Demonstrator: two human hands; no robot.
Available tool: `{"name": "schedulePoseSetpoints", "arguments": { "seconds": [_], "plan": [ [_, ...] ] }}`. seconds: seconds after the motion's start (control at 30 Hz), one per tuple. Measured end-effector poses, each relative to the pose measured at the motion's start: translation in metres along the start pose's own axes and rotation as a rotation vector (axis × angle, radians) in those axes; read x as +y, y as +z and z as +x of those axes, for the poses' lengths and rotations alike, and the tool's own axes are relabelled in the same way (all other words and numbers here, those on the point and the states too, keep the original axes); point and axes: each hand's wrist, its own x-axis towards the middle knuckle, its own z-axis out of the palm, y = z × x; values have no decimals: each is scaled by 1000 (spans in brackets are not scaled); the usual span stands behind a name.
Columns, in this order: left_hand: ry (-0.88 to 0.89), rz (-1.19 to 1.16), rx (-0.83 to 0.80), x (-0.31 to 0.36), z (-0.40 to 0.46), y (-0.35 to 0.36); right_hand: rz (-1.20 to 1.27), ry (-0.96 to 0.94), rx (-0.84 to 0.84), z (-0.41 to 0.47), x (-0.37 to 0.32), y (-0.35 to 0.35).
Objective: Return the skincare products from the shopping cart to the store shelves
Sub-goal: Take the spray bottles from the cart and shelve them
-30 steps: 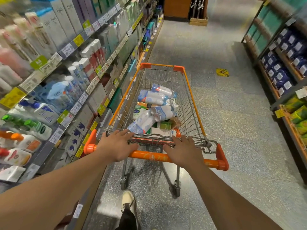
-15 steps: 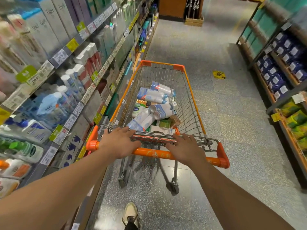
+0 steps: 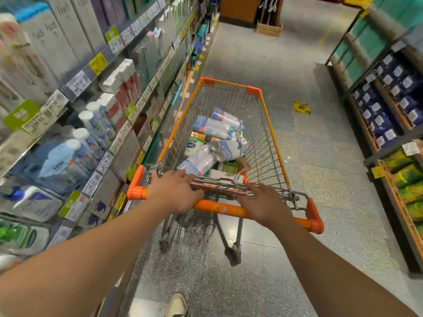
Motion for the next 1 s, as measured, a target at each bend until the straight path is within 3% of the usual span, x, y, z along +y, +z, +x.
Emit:
{"name": "schedulePoseSetpoints", "arguments": {
  "seconds": [1.0],
  "plan": [
    [18, -9, -1, 15, 149, -64, -121, 44, -4, 138, -16, -85]
  ]
}}
